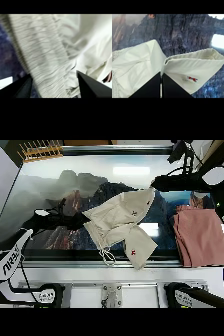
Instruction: Fold the clothes and pants, and hang the long-sleeved shirts on hangers.
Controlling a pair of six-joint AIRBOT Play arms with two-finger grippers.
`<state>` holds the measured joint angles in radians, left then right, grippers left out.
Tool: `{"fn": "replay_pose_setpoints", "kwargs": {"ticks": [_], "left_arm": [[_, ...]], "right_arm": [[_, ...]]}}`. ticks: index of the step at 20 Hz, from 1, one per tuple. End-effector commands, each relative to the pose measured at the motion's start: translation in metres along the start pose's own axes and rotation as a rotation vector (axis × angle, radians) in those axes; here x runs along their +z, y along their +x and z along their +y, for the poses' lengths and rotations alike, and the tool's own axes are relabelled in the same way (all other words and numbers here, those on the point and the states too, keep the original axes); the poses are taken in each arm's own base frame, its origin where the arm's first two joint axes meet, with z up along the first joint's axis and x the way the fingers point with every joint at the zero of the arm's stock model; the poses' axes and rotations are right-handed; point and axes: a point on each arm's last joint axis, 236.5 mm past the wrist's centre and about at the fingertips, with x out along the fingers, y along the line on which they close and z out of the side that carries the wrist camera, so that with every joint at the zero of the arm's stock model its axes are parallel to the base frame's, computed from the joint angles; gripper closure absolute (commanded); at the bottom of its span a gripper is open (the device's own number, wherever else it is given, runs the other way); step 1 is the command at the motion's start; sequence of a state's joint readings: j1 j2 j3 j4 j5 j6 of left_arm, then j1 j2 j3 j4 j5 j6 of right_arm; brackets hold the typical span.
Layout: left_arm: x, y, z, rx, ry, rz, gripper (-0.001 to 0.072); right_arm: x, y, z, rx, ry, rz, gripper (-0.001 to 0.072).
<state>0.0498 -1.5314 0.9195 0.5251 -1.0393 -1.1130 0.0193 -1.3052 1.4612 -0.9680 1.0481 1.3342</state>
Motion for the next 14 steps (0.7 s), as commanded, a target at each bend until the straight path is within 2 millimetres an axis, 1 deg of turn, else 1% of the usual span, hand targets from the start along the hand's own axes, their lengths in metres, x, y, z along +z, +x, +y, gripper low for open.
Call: {"fn": "replay_pose_setpoints", "kwargs": {"ticks": [1,2,3,4,5,6,7,8,9,10,11,12,13,14], "left_arm": [[0.005,0.014,-0.026,-0.031,0.057,0.023,0.0307],[0.007,0.013,-0.033,-0.04,0.066,0.025,0.0472],[0.007,0.01,-0.04,-0.054,0.076,0.036,0.0679],[0.009,0.005,-0.05,-0.073,0.095,0.046,0.07],[0.015,-0.005,-0.062,-0.094,0.124,0.043,0.07],[0.029,-0.025,-0.079,-0.11,0.157,0.001,0.0701],[0.047,-0.054,-0.101,-0.123,0.207,-0.075,0.0701],[0.062,-0.088,-0.128,-0.136,0.268,-0.158,0.0701],[0.073,-0.128,-0.157,-0.148,0.338,-0.244,0.0701],[0.077,-0.171,-0.191,-0.158,0.415,-0.334,0.0701],[0.074,-0.21,-0.222,-0.163,0.49,-0.417,0.07],[0.063,-0.249,-0.255,-0.165,0.577,-0.504,0.07],[0.047,-0.28,-0.284,-0.165,0.656,-0.579,0.07],[0.027,-0.309,-0.312,-0.165,0.733,-0.654,0.07]], "right_arm": [[0.0,0.0,0.0,0.0,-0.001,0.0,0.0713],[0.0,0.0,0.0,0.0,-0.001,0.0,0.0712],[0.001,0.0,0.0,-0.001,-0.004,-0.003,0.0713],[0.003,-0.001,-0.002,-0.008,-0.007,-0.014,0.0712],[0.011,-0.006,-0.005,-0.029,-0.02,-0.041,0.0713],[0.022,-0.016,-0.008,-0.053,-0.043,-0.073,0.0713],[0.037,-0.032,-0.009,-0.082,-0.073,-0.116,0.0713],[0.058,-0.056,-0.006,-0.112,-0.111,-0.18,0.0713],[0.081,-0.083,-0.001,-0.138,-0.147,-0.254,0.0713],[0.107,-0.118,0.009,-0.162,-0.186,-0.349,0.0713],[0.129,-0.154,0.022,-0.174,-0.217,-0.448,0.0713],[0.149,-0.195,0.041,-0.183,-0.254,-0.561,0.0713],[0.163,-0.232,0.059,-0.189,-0.287,-0.666,0.0713],[0.173,-0.272,0.08,-0.191,-0.319,-0.779,0.0713]]}}
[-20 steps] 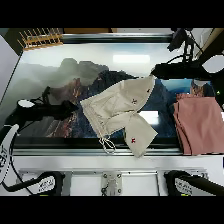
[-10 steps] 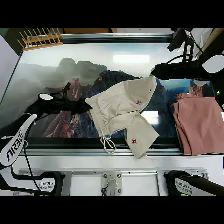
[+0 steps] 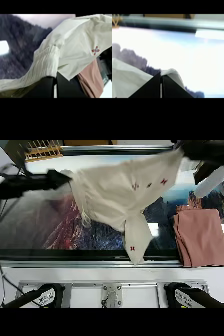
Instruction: Fold the clothes and pants, and hang the long-sleeved shirts on hangers.
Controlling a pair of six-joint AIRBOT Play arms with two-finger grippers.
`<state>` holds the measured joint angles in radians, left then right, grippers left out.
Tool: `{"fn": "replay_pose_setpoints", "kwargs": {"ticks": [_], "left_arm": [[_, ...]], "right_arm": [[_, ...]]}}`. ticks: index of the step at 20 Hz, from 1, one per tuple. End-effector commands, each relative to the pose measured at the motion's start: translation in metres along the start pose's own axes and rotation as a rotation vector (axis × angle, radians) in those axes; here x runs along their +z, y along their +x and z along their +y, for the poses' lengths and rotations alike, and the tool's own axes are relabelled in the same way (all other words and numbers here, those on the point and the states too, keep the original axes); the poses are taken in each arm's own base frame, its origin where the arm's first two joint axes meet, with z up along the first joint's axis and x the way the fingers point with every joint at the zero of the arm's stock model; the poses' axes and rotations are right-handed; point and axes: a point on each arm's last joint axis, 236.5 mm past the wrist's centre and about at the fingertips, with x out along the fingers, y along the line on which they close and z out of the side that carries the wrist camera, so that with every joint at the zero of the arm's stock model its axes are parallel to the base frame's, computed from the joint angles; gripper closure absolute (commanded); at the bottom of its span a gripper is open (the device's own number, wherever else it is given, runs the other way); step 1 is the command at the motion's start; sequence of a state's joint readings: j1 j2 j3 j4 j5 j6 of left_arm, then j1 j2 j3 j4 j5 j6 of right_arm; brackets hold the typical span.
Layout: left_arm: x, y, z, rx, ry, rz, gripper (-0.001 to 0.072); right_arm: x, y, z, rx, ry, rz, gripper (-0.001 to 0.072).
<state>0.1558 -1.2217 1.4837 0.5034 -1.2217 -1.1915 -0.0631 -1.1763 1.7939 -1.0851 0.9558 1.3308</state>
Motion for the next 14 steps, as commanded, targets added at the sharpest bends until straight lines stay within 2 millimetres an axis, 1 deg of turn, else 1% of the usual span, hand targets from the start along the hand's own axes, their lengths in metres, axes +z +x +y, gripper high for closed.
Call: {"fn": "replay_pose_setpoints", "kwargs": {"ticks": [1,2,3,4,5,7,9,11,13,14], "left_arm": [[0.046,-0.095,-0.12,-0.001,0.282,-0.237,0.07],[0.044,-0.113,-0.15,-0.008,0.345,-0.276,0.07],[0.04,-0.129,-0.175,-0.015,0.398,-0.31,0.07],[0.033,-0.144,-0.198,-0.02,0.445,-0.342,0.07],[0.025,-0.157,-0.217,-0.025,0.473,-0.372,0.07],[0.007,-0.175,-0.24,-0.031,0.5,-0.415,0.07],[-0.014,-0.182,-0.248,-0.04,0.473,-0.428,0.07],[-0.034,-0.184,-0.249,-0.05,0.42,-0.423,0.07],[-0.052,-0.183,-0.245,-0.06,0.349,-0.413,0.07],[-0.061,-0.181,-0.241,-0.068,0.295,-0.402,0.07]], "right_arm": [[0.114,-0.103,0.025,-0.054,-0.1,-0.379,0.0713],[0.132,-0.132,0.035,-0.059,-0.115,-0.466,0.0713],[0.146,-0.16,0.045,-0.064,-0.13,-0.539,0.0713],[0.154,-0.183,0.053,-0.064,-0.143,-0.589,0.0713],[0.158,-0.204,0.062,-0.062,-0.155,-0.624,0.0713],[0.162,-0.232,0.075,-0.059,-0.173,-0.666,0.0713],[0.163,-0.248,0.076,-0.089,-0.202,-0.687,0.0713],[0.163,-0.255,0.073,-0.122,-0.225,-0.692,0.0713],[0.162,-0.251,0.072,-0.12,-0.221,-0.682,0.0713],[0.159,-0.244,0.07,-0.115,-0.207,-0.663,0.0713]]}}
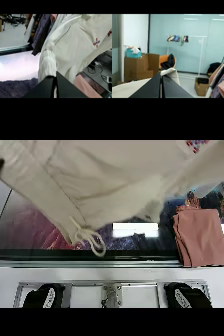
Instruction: Fold the clothes and pants, and hang the long-sleeved shirts on hangers.
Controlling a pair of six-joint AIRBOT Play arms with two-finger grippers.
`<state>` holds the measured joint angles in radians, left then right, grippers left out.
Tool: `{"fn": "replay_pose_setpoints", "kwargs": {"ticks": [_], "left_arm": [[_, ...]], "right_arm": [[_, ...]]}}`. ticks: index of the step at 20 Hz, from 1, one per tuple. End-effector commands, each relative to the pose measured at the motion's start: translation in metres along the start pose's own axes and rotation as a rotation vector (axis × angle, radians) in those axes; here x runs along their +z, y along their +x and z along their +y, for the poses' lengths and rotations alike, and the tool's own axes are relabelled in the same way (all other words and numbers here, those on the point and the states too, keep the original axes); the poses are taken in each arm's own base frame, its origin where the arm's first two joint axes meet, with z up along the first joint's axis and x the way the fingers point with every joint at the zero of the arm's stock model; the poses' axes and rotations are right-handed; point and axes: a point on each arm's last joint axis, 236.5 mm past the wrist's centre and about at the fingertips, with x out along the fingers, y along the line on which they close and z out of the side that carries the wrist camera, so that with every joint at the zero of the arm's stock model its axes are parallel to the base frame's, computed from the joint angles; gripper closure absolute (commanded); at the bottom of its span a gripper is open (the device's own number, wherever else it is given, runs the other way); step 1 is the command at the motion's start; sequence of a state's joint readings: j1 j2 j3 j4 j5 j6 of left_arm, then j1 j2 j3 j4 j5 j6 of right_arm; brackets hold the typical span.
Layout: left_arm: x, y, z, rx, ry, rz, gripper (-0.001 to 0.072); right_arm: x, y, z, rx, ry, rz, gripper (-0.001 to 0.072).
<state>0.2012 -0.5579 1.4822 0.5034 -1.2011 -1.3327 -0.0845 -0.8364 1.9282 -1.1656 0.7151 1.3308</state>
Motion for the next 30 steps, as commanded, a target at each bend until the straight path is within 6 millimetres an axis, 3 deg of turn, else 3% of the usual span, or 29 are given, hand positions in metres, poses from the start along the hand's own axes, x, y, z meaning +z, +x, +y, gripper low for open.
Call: {"fn": "replay_pose_setpoints", "kwargs": {"ticks": [1,3,5,8,10,12,14,16,18,19,20,21,22,23,25,26,28,30], "left_arm": [[-0.032,-0.012,-0.006,0.007,-0.161,0.017,0.07],[-0.056,-0.009,0.005,0.021,-0.283,0.059,0.07],[-0.089,-0.002,0.032,0.081,-0.426,0.128,0.07],[-0.142,0.011,0.087,0.193,-0.568,0.244,0.07],[-0.172,0.027,0.131,0.253,-0.66,0.298,0.07],[-0.192,0.051,0.187,0.307,-0.658,0.308,0.07],[-0.206,0.081,0.255,0.391,-0.639,0.279,0.07],[-0.221,0.113,0.315,0.45,-0.609,0.288,0.07],[-0.236,0.147,0.357,0.448,-0.632,0.346,0.0699],[-0.239,0.161,0.372,0.432,-0.647,0.375,0.0616],[-0.238,0.173,0.387,0.414,-0.677,0.399,0.0242],[-0.234,0.18,0.398,0.405,-0.737,0.41,0.0103],[-0.227,0.183,0.406,0.392,-0.764,0.42,0.0104],[-0.219,0.18,0.412,0.386,-0.747,0.429,0.0104],[-0.214,0.155,0.425,0.448,-0.667,0.49,0.0104],[-0.223,0.132,0.43,0.515,-0.616,0.565,0.0104],[-0.258,0.08,0.434,0.652,-0.57,0.722,0.0104],[-0.308,0.038,0.418,0.709,-0.646,0.842,0.0104]], "right_arm": [[-0.011,0.004,-0.003,-0.008,0.026,0.037,0.0714],[-0.049,0.027,-0.005,0.01,0.091,0.136,0.0714],[-0.11,0.06,0.002,0.076,0.191,0.284,0.0713],[-0.246,0.111,0.027,0.183,0.274,0.575,0.0714],[-0.344,0.137,0.044,0.23,0.24,0.73,0.0714],[-0.425,0.161,0.048,0.21,0.241,0.8,0.0713],[-0.475,0.178,0.045,0.171,0.273,0.809,0.0713],[-0.493,0.191,0.037,0.116,0.324,0.779,0.0711],[-0.485,0.2,0.025,0.084,0.325,0.722,0.0675],[-0.479,0.202,0.019,0.073,0.323,0.702,0.0576],[-0.473,0.202,0.012,0.064,0.321,0.696,0.0374],[-0.467,0.199,0.004,0.055,0.318,0.698,0.0182],[-0.458,0.193,-0.004,0.05,0.315,0.709,0.0108],[-0.446,0.185,-0.013,0.046,0.311,0.724,0.0141],[-0.427,0.162,-0.026,0.048,0.295,0.78,0.0143],[-0.42,0.146,-0.03,0.06,0.265,0.826,0.0155],[-0.416,0.108,-0.033,0.071,0.242,0.927,0.0223],[-0.42,0.066,-0.023,0.086,0.258,1.033,0.0223]]}}
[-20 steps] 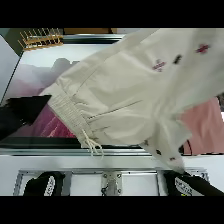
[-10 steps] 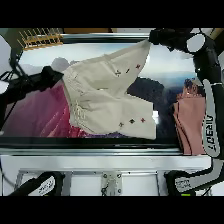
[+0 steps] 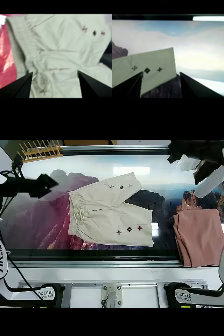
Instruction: Fold the clothes and pants, and hang the long-sleeved shirts on hangers.
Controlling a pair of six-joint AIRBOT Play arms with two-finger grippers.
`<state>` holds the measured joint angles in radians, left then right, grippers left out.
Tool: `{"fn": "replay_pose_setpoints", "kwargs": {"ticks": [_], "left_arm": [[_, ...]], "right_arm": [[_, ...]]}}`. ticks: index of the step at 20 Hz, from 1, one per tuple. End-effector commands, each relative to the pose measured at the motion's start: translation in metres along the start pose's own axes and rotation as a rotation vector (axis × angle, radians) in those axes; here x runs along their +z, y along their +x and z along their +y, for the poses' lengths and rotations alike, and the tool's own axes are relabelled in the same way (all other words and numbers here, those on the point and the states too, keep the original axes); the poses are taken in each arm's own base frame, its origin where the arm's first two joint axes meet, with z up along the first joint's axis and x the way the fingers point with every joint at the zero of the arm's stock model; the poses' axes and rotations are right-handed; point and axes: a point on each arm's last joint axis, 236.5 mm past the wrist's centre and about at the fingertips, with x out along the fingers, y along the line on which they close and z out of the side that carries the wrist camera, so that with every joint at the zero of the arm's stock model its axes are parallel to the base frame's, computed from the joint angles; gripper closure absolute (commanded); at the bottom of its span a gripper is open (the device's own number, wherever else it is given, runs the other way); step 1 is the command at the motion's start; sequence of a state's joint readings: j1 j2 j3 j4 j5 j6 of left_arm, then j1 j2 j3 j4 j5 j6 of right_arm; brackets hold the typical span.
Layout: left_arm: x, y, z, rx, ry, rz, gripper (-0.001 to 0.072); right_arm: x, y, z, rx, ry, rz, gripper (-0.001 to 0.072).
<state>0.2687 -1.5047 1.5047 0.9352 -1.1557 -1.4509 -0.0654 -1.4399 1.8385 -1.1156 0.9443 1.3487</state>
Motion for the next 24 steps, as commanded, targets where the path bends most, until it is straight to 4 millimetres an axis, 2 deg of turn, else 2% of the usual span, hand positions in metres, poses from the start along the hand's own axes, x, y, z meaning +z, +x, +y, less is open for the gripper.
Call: {"fn": "replay_pose_setpoints", "kwargs": {"ticks": [1,2,4,6,7,9,12,14,17,21,22,23,24], "left_arm": [[-0.091,-0.002,0.069,0.181,-0.068,0.208,0.0104],[-0.126,0.006,0.079,0.179,-0.117,0.264,0.0104],[-0.181,0.023,0.1,0.202,-0.175,0.328,0.0104],[-0.215,0.041,0.108,0.17,-0.185,0.367,0.0104],[-0.223,0.049,0.107,0.139,-0.184,0.376,0.0104],[-0.226,0.062,0.098,0.068,-0.192,0.385,0.0104],[-0.212,0.074,0.09,0.014,-0.224,0.372,0.0104],[-0.21,0.08,0.087,0.005,-0.209,0.399,0.0104],[-0.213,0.089,0.072,-0.011,-0.16,0.441,0.0105],[-0.229,0.104,0.055,-0.018,-0.103,0.497,0.0106],[-0.231,0.106,0.052,-0.018,-0.095,0.502,0.0158],[-0.232,0.107,0.05,-0.019,-0.088,0.504,0.0398],[-0.233,0.108,0.048,-0.02,-0.082,0.505,0.0588]], "right_arm": [[-0.067,-0.044,0.008,0.013,0.001,0.211,0.0223],[-0.086,-0.052,0.016,0.027,0.01,0.248,0.0223],[-0.118,-0.064,0.03,0.053,0.023,0.297,0.0223],[-0.142,-0.074,0.042,0.078,0.036,0.326,0.0223],[-0.149,-0.078,0.049,0.097,0.047,0.332,0.0223],[-0.156,-0.083,0.055,0.112,0.06,0.335,0.0223],[-0.153,-0.088,0.058,0.119,0.059,0.321,0.0223],[-0.152,-0.09,0.059,0.119,0.057,0.317,0.0224],[-0.152,-0.09,0.059,0.119,0.057,0.318,0.0224],[-0.152,-0.09,0.059,0.118,0.056,0.318,0.0223],[-0.153,-0.09,0.059,0.118,0.056,0.319,0.0223],[-0.153,-0.09,0.058,0.116,0.056,0.319,0.0223],[-0.153,-0.09,0.057,0.114,0.055,0.319,0.0223]]}}
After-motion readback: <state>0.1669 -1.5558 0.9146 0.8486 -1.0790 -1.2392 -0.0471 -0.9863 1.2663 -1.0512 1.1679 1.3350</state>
